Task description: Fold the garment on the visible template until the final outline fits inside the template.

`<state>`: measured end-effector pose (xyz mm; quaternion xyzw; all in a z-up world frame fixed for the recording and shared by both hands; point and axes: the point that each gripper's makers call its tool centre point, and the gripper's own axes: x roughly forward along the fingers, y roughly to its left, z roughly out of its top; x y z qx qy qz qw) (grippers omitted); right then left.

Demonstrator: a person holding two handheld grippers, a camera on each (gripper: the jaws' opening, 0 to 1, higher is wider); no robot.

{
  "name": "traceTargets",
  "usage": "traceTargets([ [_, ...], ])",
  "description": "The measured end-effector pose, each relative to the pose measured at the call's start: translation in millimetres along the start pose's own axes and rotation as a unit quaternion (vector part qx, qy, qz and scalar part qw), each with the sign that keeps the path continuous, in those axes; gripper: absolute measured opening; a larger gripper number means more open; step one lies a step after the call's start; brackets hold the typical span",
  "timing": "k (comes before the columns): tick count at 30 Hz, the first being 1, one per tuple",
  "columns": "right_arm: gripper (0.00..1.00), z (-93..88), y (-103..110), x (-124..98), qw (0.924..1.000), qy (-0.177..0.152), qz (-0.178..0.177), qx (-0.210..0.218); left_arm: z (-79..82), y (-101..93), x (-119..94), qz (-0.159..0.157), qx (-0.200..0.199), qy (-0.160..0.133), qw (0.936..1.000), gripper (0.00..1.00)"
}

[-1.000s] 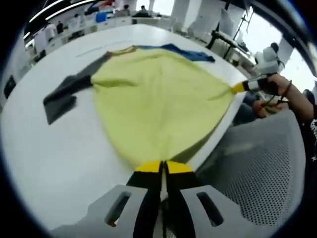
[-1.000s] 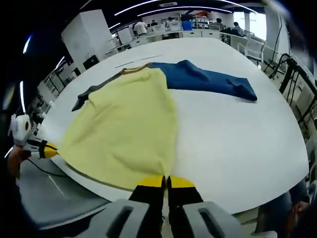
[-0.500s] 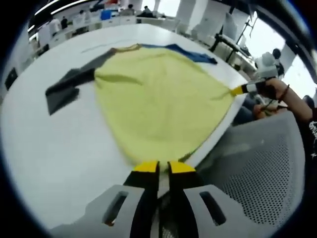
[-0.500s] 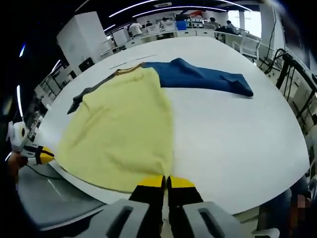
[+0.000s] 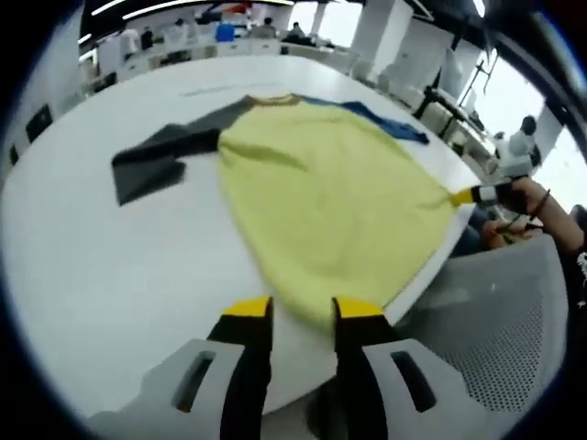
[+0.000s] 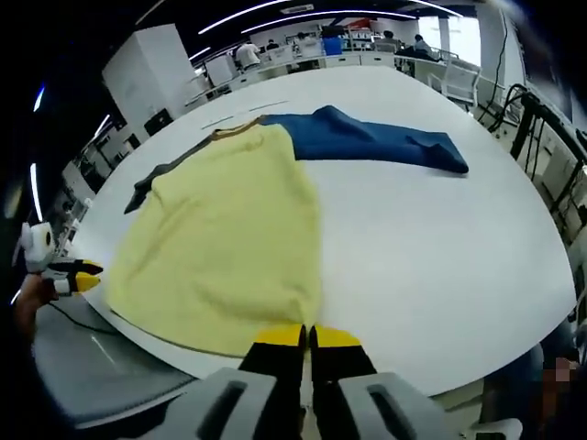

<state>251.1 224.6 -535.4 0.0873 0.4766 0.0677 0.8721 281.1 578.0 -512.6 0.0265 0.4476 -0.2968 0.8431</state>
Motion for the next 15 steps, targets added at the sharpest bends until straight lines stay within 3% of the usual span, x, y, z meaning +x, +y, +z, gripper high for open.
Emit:
traceTargets([
  [6, 0.0, -0.1, -1, 0, 1.0, -0.001, 0.001, 0.005, -9.3, 9.5, 7, 0.004, 0.009, 0.031, 0.9995, 0.21],
  [15, 0.0, -0.7, -1, 1, 1.0, 0.0, -0.002, 0.007, -10.3, 3.6, 22, -0.011, 0.022, 0.04, 0.9989, 0.17],
])
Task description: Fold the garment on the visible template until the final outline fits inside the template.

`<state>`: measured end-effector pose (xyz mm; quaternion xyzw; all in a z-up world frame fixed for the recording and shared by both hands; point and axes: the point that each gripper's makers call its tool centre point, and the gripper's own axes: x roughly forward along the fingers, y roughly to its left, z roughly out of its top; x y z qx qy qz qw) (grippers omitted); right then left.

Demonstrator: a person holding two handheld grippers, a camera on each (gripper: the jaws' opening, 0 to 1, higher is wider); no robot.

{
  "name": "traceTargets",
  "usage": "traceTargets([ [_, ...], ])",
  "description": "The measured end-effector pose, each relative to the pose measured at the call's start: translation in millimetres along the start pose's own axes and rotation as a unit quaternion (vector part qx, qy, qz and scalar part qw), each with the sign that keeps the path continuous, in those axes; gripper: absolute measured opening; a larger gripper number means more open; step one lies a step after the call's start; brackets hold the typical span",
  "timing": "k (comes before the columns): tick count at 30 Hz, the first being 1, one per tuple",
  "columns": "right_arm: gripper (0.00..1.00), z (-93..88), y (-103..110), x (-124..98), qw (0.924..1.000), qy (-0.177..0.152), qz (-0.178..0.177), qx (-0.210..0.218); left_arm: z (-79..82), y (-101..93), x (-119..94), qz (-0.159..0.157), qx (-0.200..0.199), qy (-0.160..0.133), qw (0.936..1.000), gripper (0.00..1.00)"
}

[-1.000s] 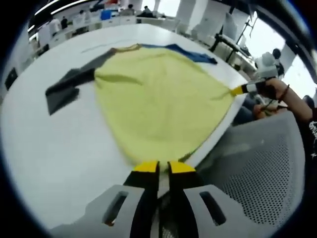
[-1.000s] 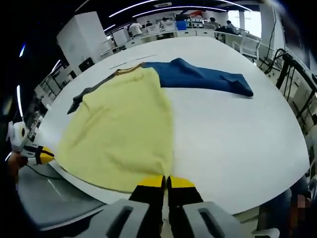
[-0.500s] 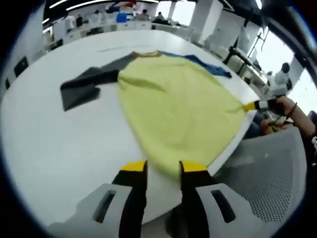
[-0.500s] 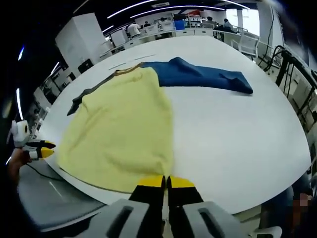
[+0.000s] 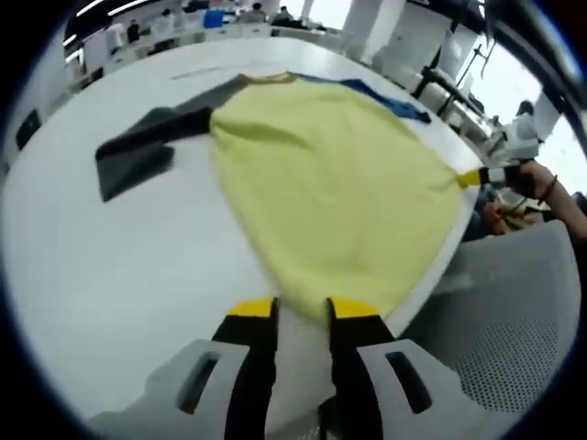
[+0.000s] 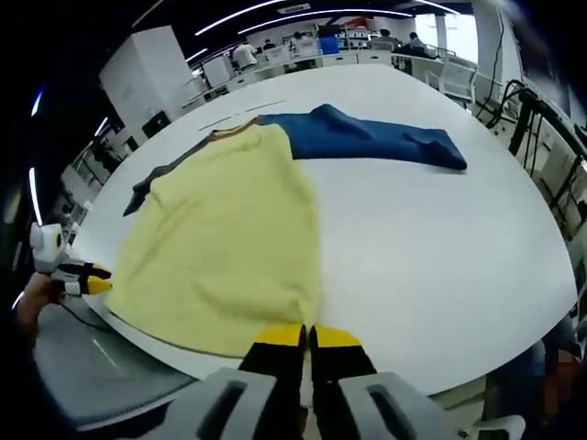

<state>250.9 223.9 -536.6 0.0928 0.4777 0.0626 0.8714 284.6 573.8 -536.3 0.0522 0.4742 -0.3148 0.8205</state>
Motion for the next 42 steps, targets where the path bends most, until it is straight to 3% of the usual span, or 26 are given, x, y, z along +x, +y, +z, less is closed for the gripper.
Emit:
traceTargets([
  [6, 0.0, -0.7, 0, 0, 1.0, 0.0, -0.001, 0.003, 1.6, -2.2, 6, -0.005, -0.002, 0.003, 1.0, 0.12],
  [11, 0.0, -1.7, 1, 1, 1.0, -0.001, -0.003, 0.005, -1.0, -4.0, 5, -0.008, -0.015, 0.009, 0.9998, 0.0],
  [18, 0.0, 4.8, 6, -7, 0.9999, -0.007, 0.001, -0.009, 17.2, -11.2, -20, -0.014, -0.026, -0.024, 0.9993, 0.0],
  [22, 0.0, 8.5, 10, -10, 0.9998, -0.01, 0.005, -0.017, 21.0, -15.2, -28, -0.013, -0.025, -0.022, 0.9994, 0.0],
  [26, 0.0, 11.3, 12, -13, 0.9996, -0.013, 0.007, -0.022, 19.1, -14.9, -30, -0.004, -0.021, -0.011, 0.9997, 0.0],
  [30, 0.0, 11.9, 10, -13, 0.9996, -0.014, 0.008, -0.023, 0.6, -5.3, -22, 0.017, -0.025, 0.022, 0.9993, 0.0],
  [40, 0.0, 8.8, 9, -9, 0.9998, -0.009, 0.006, -0.018, -13.7, -3.2, -16, 0.02, -0.03, 0.034, 0.9988, 0.0],
  [42, 0.0, 8.5, 9, -9, 0.9998, -0.009, 0.006, -0.018, -14.0, -4.3, -16, 0.021, -0.024, 0.034, 0.9989, 0.06],
])
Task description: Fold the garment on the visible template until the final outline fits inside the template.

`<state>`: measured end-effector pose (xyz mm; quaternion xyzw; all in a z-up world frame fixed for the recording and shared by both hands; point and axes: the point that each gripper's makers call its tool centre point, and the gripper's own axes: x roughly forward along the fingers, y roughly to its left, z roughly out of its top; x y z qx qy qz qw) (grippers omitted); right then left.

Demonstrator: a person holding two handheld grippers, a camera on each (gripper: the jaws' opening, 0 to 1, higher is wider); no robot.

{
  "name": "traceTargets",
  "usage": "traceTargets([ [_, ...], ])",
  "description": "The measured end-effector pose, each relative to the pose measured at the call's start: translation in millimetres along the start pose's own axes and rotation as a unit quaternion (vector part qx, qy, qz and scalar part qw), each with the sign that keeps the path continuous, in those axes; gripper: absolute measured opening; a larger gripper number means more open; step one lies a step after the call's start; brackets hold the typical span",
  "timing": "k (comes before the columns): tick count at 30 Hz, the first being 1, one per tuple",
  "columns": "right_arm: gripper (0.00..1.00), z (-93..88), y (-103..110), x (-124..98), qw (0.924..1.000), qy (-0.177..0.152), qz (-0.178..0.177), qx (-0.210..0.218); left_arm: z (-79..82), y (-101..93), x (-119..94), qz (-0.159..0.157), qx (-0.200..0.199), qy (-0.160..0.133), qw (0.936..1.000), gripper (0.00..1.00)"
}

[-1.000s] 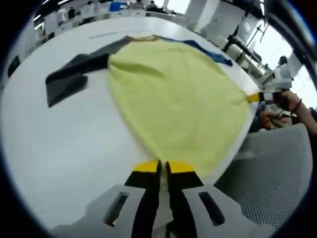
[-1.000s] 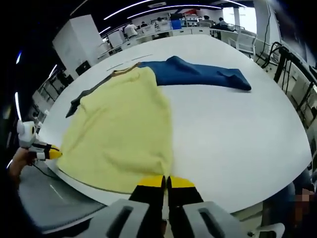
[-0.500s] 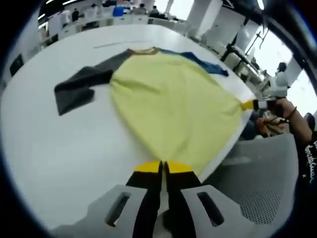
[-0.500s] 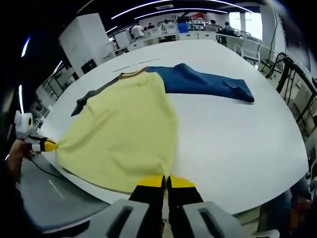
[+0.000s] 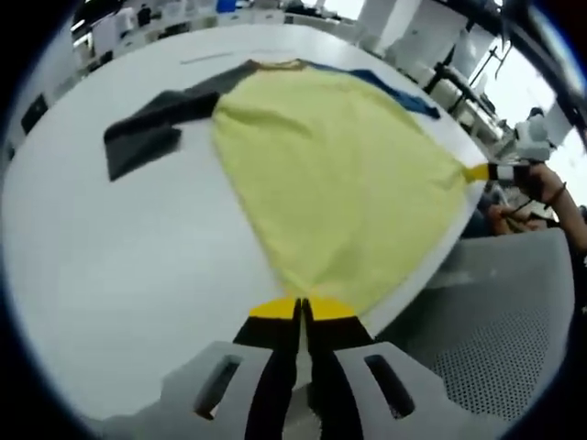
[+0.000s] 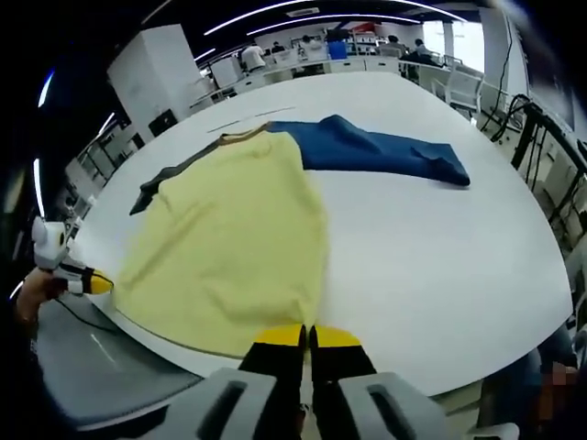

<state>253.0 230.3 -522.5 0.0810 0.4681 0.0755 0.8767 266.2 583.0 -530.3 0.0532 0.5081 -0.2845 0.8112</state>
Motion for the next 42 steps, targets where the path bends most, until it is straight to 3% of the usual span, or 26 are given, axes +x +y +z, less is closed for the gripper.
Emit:
traceTargets([
  [2, 0.0, -0.4, 0, 0, 1.0, 0.0, 0.0, 0.0, -0.8, -1.1, 1, 0.004, 0.003, 0.002, 1.0, 0.12],
  [7, 0.0, -0.6, 0, 0, 1.0, 0.001, 0.002, 0.001, -13.0, 2.6, 7, 0.022, 0.006, 0.034, 0.9991, 0.12],
  [8, 0.0, -0.8, 0, 0, 1.0, 0.001, 0.002, 0.0, -4.9, 5.9, 8, 0.034, -0.001, 0.009, 0.9994, 0.08],
  [9, 0.0, -0.9, 0, 0, 1.0, 0.0, 0.002, 0.001, -11.9, 4.1, 7, 0.026, -0.003, 0.028, 0.9992, 0.05],
  [12, 0.0, -2.8, -2, 1, 1.0, 0.002, 0.0, 0.001, -13.3, 0.1, 8, 0.017, -0.028, 0.028, 0.9991, 0.0],
  [15, 0.0, -4.8, -4, 2, 1.0, 0.004, -0.002, 0.003, -16.2, -3.5, 5, 0.018, -0.01, 0.032, 0.9993, 0.0],
  [21, 0.0, -9.1, -6, 4, 1.0, 0.009, -0.001, 0.003, -21.9, -7.0, -1, 0.02, -0.012, 0.026, 0.9994, 0.0],
  [42, 0.0, -24.7, 4, 4, 0.999, 0.039, 0.017, -0.011, -24.0, 3.5, 0, 0.049, 0.0, 0.029, 0.9984, 0.01],
])
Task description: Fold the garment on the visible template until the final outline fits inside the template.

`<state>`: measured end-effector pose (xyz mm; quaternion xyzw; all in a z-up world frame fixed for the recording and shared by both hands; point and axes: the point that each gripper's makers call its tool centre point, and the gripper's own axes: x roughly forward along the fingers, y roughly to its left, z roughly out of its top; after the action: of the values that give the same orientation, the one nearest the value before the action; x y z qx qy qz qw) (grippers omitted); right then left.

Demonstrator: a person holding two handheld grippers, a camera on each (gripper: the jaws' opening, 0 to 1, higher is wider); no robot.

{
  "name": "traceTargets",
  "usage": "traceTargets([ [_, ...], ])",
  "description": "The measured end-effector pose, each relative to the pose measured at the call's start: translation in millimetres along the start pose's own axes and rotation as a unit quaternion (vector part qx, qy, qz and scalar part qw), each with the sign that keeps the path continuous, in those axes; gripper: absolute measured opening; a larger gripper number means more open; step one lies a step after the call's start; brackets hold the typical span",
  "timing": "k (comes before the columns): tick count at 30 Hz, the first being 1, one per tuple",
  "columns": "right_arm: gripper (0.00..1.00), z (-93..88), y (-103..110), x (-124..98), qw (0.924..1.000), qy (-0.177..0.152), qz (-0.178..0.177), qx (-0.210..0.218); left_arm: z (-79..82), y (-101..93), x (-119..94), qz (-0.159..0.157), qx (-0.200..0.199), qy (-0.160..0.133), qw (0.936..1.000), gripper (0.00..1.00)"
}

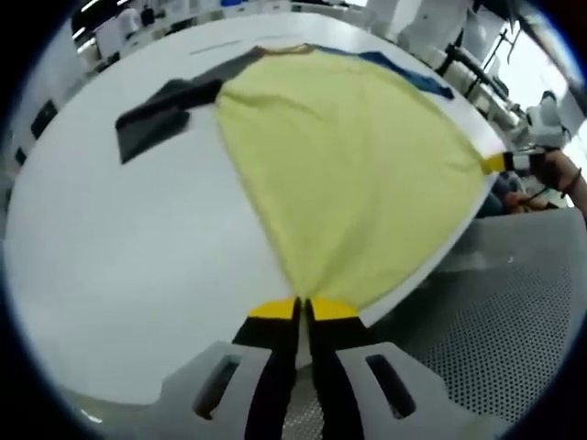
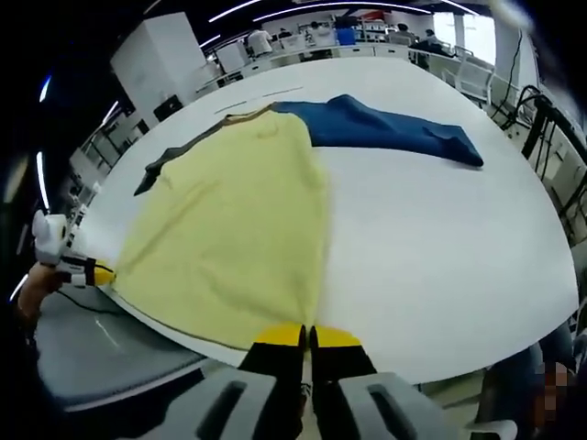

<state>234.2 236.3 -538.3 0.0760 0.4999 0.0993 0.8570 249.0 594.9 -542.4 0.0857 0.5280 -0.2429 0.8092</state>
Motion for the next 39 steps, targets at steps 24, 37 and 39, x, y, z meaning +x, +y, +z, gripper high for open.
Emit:
traceTargets([
  [24, 0.47, 73.2, -16, -28, 0.9923, -0.115, 0.033, 0.031, 42.1, -5.1, -30, -0.012, 0.021, -0.115, 0.993, 0.61],
  [37, 0.48, 139.0, -45, -49, 0.9856, -0.168, 0.011, 0.013, 56.6, 1.2, -38, -0.001, 0.021, -0.154, 0.9878, 0.86],
  [39, 0.48, 148.0, -53, -50, 0.9846, -0.174, 0.004, 0.015, 59.2, 0.2, -39, -0.004, 0.021, -0.159, 0.9871, 0.88],
])
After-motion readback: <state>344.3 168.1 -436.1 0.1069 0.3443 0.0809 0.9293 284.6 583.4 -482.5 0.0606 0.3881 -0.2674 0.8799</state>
